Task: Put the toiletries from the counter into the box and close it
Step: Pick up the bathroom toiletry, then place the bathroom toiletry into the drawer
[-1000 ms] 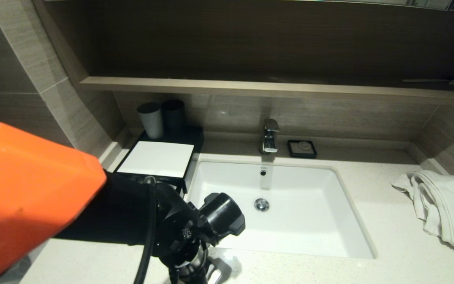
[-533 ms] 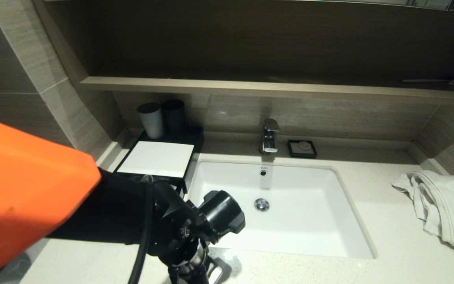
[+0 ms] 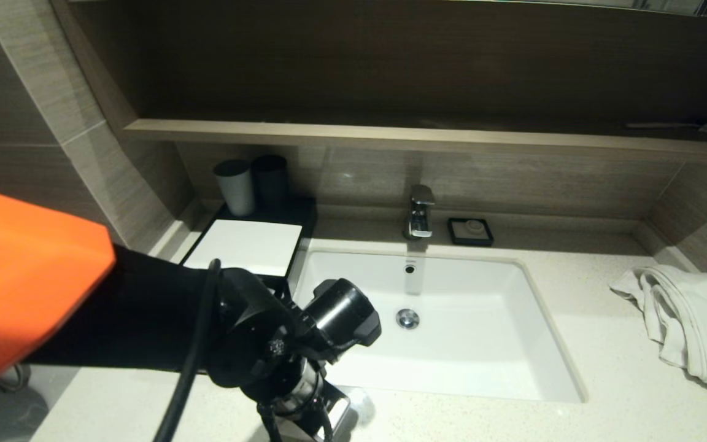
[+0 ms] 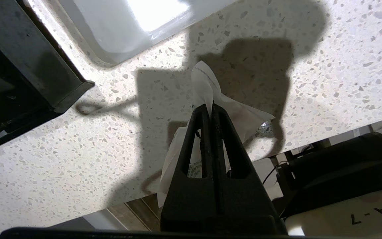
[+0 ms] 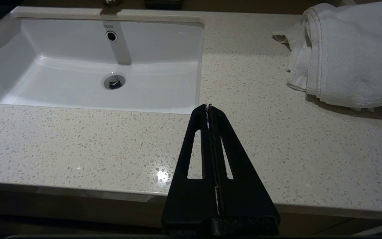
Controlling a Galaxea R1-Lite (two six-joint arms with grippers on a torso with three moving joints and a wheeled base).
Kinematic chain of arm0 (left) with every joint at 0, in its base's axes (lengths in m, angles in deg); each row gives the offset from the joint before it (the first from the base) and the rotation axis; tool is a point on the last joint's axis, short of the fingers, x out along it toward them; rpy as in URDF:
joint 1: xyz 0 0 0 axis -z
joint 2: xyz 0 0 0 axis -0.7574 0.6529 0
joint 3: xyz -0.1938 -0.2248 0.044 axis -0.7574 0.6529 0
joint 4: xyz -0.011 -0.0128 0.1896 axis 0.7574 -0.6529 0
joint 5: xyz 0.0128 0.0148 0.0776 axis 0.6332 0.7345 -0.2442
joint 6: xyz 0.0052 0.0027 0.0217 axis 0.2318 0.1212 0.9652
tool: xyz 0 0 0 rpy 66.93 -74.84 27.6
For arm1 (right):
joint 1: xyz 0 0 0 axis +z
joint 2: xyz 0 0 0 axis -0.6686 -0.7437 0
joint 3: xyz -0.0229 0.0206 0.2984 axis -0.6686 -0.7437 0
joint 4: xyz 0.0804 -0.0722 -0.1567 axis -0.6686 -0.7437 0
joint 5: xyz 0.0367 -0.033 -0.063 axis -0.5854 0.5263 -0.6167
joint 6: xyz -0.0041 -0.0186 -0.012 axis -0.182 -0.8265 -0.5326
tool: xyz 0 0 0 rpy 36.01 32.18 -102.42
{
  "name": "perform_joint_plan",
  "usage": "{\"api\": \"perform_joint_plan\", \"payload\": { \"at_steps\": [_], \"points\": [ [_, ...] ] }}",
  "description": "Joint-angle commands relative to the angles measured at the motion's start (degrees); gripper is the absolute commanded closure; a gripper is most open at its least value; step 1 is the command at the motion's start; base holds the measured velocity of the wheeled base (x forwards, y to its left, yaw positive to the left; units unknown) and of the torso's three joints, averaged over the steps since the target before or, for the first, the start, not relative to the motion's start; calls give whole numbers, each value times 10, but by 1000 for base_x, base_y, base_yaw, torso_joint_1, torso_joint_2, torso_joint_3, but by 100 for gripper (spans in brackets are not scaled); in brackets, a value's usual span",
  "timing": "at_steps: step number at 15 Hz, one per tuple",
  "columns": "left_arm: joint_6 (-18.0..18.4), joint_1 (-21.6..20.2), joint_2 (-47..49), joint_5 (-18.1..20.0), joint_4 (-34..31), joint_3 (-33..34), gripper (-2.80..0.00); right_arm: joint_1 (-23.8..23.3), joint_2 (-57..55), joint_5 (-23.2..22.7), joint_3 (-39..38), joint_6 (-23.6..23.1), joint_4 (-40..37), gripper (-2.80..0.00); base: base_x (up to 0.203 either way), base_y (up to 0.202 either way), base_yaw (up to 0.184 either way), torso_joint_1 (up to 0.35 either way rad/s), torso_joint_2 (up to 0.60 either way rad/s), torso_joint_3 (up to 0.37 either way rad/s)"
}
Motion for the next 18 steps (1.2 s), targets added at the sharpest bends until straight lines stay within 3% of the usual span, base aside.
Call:
{"api": "perform_joint_plan", "payload": {
  "at_steps": [1,5,10,18],
  "points": [
    [-1,-7,-20,-1,-1,-4,0,0,0,0,0,0,0,0,0,0,0,0,0,0],
    [-5,-68,-35,-6,0,-34,0,0,0,0,0,0,0,0,0,0,0,0,0,0],
    [-46,-135,-36,-4,-1,-100,0,0,0,0,0,0,0,0,0,0,0,0,0,0],
    [-71,-218,-20,-1,46,-117,0,0,0,0,0,0,0,0,0,0,0,0,0,0]
  ]
}}
